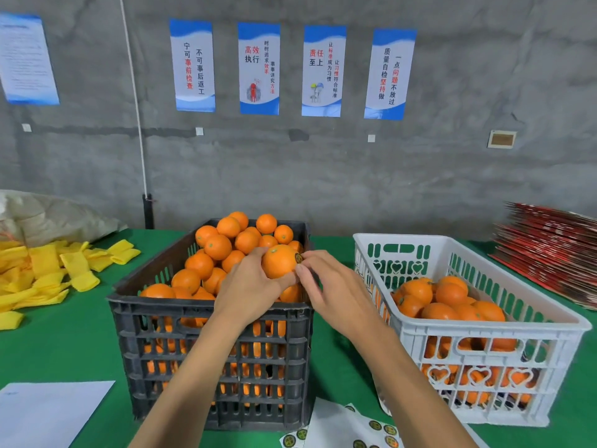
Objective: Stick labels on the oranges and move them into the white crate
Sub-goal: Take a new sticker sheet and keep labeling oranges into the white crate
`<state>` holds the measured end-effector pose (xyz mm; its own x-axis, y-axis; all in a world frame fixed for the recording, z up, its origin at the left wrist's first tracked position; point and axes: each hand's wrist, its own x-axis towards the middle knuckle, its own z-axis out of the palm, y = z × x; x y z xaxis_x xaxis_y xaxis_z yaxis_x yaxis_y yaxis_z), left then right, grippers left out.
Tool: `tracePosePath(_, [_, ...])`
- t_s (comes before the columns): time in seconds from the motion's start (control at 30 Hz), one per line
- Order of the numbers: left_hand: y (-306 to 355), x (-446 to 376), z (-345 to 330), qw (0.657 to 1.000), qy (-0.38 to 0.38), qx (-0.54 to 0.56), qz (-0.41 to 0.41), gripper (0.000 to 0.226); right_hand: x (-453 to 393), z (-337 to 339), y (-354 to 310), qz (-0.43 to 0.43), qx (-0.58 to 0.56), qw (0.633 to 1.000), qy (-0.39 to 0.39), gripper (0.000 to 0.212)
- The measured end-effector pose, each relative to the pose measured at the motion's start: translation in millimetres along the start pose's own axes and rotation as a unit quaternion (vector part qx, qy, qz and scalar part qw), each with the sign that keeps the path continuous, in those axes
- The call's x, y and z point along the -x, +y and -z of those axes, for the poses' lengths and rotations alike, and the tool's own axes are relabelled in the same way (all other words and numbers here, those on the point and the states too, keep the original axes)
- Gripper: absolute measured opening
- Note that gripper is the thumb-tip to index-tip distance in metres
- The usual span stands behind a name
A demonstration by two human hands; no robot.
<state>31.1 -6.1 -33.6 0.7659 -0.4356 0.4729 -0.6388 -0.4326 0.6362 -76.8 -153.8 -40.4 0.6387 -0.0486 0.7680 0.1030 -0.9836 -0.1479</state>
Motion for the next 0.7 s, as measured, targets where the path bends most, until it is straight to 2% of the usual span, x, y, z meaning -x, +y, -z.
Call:
tracePosePath(0.1, [2.3, 0.6, -0.9, 0.999, 0.023, 0.018, -0.014, 0.091, 7.6, -2.3, -1.3, -0.066, -0.100, 0.993, 0.012, 0.023])
tracePosePath(0.2, [5.1, -0.3, -6.1, 0.998, 0.029, 0.008, -0.050, 0.076, 11.2, -5.9, -5.0, -0.122, -0.136, 0.983, 0.013, 0.042])
tracePosePath(0.3, [6.4, -4.5, -10.9, 0.997, 0.038, 0.003, -0.060, 0.082, 14.7, -9.7, -12.1, -0.150, -0.190, 0.970, 0.022, 0.052])
tracePosePath(0.37, [11.8, -5.9, -12.9, 0.996, 0.053, 0.006, -0.064, 0.088, 15.9, -13.1, -17.1, -0.195, -0.234, 0.952, 0.019, 0.062])
tracePosePath(0.43, [18.6, -8.3, -17.2, 0.994, 0.050, 0.038, -0.089, 0.083, 15.2, -13.6, -21.6, -0.253, -0.306, 0.917, 0.031, 0.066])
tracePosePath(0.47, [23.3, -9.3, -19.5, 0.991, 0.031, 0.070, -0.110, 0.074, 14.0, -12.4, -21.4, -0.283, -0.366, 0.885, 0.057, 0.059])
tracePosePath(0.5, [28.9, -9.4, -21.7, 0.984, -0.005, 0.122, -0.130, 0.067, 12.7, -10.3, -18.2, -0.322, -0.442, 0.831, 0.100, 0.048])
tracePosePath(0.53, [34.7, -9.1, -24.7, 0.970, -0.055, 0.191, -0.143, 0.061, 10.9, -6.8, -13.9, -0.371, -0.529, 0.749, 0.147, 0.040])
tracePosePath(0.6, [45.6, -10.0, -30.2, 0.941, -0.118, 0.280, -0.150, 0.054, 9.7, 2.3, -3.1, -0.433, -0.666, 0.562, 0.229, 0.042])
tracePosePath(0.63, [47.8, -13.9, -33.3, 0.940, -0.118, 0.288, -0.140, 0.052, 11.1, 7.6, 3.6, -0.446, -0.695, 0.499, 0.263, 0.046])
tracePosePath(0.67, [47.6, -20.2, -35.1, 0.946, -0.116, 0.280, -0.115, 0.049, 12.7, 12.1, 10.3, -0.452, -0.705, 0.462, 0.292, 0.050])
tracePosePath(0.7, [45.2, -27.9, -36.2, 0.959, -0.110, 0.251, -0.074, 0.046, 15.0, 15.8, 16.2, -0.454, -0.707, 0.443, 0.313, 0.056])
